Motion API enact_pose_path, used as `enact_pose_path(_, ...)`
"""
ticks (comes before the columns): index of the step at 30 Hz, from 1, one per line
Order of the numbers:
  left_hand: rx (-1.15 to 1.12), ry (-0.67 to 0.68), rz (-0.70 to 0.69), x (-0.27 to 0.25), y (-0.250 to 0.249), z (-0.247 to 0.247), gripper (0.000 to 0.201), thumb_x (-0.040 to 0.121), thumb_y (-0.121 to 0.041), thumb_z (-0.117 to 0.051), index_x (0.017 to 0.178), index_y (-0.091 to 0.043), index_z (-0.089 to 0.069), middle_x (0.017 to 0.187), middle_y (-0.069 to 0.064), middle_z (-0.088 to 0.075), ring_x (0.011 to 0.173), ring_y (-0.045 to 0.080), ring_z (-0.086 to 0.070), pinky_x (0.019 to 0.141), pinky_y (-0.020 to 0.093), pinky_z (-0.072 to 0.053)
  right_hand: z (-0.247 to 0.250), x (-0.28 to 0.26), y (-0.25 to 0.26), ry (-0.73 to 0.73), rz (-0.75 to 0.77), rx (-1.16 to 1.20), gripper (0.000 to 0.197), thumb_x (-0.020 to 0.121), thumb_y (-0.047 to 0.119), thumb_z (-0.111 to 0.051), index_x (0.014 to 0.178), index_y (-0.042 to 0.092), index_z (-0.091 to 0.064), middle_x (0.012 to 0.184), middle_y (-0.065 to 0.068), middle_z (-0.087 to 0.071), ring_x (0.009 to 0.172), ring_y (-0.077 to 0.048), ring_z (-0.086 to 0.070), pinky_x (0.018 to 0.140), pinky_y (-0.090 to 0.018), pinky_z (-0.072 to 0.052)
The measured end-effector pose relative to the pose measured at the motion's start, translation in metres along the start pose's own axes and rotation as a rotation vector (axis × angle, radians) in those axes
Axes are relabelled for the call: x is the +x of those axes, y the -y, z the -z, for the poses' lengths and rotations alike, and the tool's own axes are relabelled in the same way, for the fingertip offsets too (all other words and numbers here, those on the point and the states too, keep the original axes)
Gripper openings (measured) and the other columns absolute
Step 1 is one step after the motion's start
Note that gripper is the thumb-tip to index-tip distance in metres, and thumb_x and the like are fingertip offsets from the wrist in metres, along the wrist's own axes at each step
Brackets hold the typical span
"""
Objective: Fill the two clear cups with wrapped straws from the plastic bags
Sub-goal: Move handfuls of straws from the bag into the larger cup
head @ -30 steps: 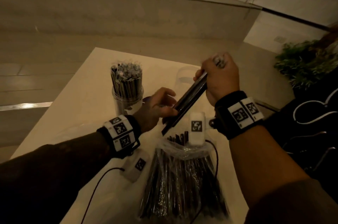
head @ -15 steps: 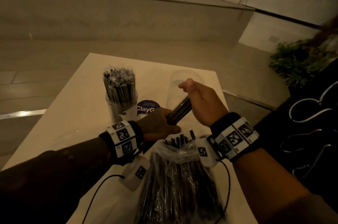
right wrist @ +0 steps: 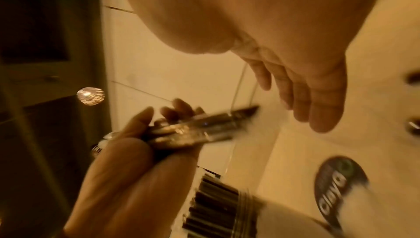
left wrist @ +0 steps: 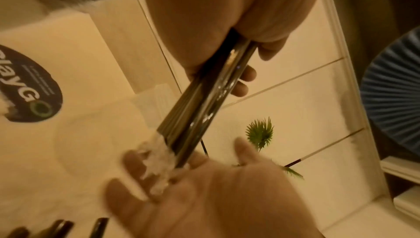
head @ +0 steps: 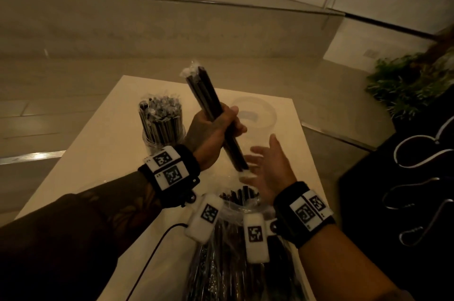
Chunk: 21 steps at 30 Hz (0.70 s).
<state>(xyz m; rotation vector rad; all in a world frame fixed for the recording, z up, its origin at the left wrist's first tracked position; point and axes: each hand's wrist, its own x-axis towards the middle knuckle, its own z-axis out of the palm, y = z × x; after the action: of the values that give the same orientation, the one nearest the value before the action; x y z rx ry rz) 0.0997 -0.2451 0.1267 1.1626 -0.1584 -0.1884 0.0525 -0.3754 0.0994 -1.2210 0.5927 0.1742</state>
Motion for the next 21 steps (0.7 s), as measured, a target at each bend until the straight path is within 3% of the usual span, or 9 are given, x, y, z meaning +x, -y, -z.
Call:
enact_pose_path(3, 0.092, -0.014, -0.025, -0.003, 0.006, -0.004, 0.019, 0.093, -0.016, -0.056, 0.074, -0.014, -0.055, 0.071, 0.009, -0.060, 0.080, 0.030, -0.066, 0.074, 0.037, -0.056, -0.007, 0.001, -0.009, 0.155, -0.123, 0.185, 0.072, 0.096, 0.065, -0.026, 0.129, 0.006, -0.049, 0.122, -0.022, -0.059, 0.113, -0.045, -0.059, 0.089, -0.050, -0.051)
enact_pose_path(6, 0.163, -0.070, -0.010, 0.000, 0.009, -0.003, 0.016, 0.092, -0.016, -0.058, 0.077, -0.014, -0.053, 0.065, 0.006, -0.057, 0.070, 0.026, -0.062, 0.070, 0.042, -0.057, -0.010, 0.001, -0.003, 0.143, -0.082, 0.115, 0.069, 0.096, 0.065, -0.027, 0.127, 0.008, -0.052, 0.122, -0.019, -0.060, 0.114, -0.038, -0.058, 0.096, -0.050, -0.046)
enact_pose_path(8, 0.340, -0.064, -0.029, 0.005, 0.012, 0.004, 0.013, 0.091, -0.017, -0.058, 0.081, -0.011, -0.053, 0.063, 0.005, -0.055, 0.062, 0.022, -0.057, 0.071, 0.045, -0.055, -0.006, 0.001, 0.005, 0.055, 0.151, -0.158, 0.056, 0.092, 0.062, -0.042, 0.126, 0.019, -0.054, 0.126, -0.006, -0.059, 0.122, -0.026, -0.053, 0.101, -0.043, -0.042)
enact_pose_path(11, 0.630, 0.172, -0.061, -0.002, 0.018, 0.001, 0.006, 0.091, -0.015, -0.055, 0.093, -0.009, -0.055, 0.074, 0.008, -0.058, 0.065, 0.024, -0.055, 0.063, 0.041, -0.049, -0.009, -0.003, 0.019, 0.089, 0.514, -0.358, 0.064, 0.067, 0.046, -0.078, 0.121, 0.022, -0.054, 0.122, 0.002, -0.064, 0.118, -0.013, -0.057, 0.096, -0.034, -0.047)
enact_pose_path(14, 0.973, 0.346, -0.201, -0.002, 0.033, -0.013, 0.034, 0.091, -0.018, -0.053, 0.120, 0.000, -0.056, 0.109, 0.023, -0.063, 0.099, 0.037, -0.060, 0.080, 0.036, -0.048, -0.023, -0.003, 0.028, -0.087, 0.626, -0.303, 0.023, 0.075, 0.011, -0.079, 0.091, 0.019, -0.064, 0.087, 0.001, -0.070, 0.081, -0.012, -0.068, 0.082, -0.040, -0.058)
enact_pose_path(16, 1.102, 0.381, -0.272, 0.012, 0.037, -0.012, 0.054, 0.074, -0.028, -0.071, 0.120, -0.003, -0.056, 0.111, 0.017, -0.061, 0.099, 0.033, -0.058, 0.079, 0.032, -0.046, -0.020, 0.001, 0.037, -0.231, 0.659, -0.231, 0.016, 0.080, 0.006, -0.071, 0.077, 0.019, -0.064, 0.073, -0.002, -0.068, 0.069, -0.016, -0.068, 0.074, -0.041, -0.059)
enact_pose_path(19, 1.334, 0.416, -0.150, 0.040, 0.044, 0.006, 0.099, 0.054, -0.042, -0.080, 0.137, -0.021, -0.031, 0.127, 0.006, -0.044, 0.111, 0.024, -0.048, 0.093, 0.042, -0.047, 0.001, 0.003, 0.061, -0.380, 0.782, -0.169, 0.012, 0.084, 0.003, -0.065, 0.078, 0.011, -0.061, 0.066, -0.004, -0.066, 0.061, -0.014, -0.065, 0.069, -0.035, -0.058)
enact_pose_path(21, 1.508, 0.372, -0.042, 0.058, 0.053, 0.013, 0.107, 0.062, -0.042, -0.081, 0.145, -0.031, -0.013, 0.131, 0.007, -0.043, 0.112, 0.027, -0.050, 0.092, 0.045, -0.049, 0.009, 0.003, 0.079, -0.455, 0.868, -0.101, 0.008, 0.084, -0.001, -0.064, 0.080, 0.005, -0.060, 0.065, -0.003, -0.064, 0.057, -0.010, -0.063, 0.065, -0.030, -0.056)
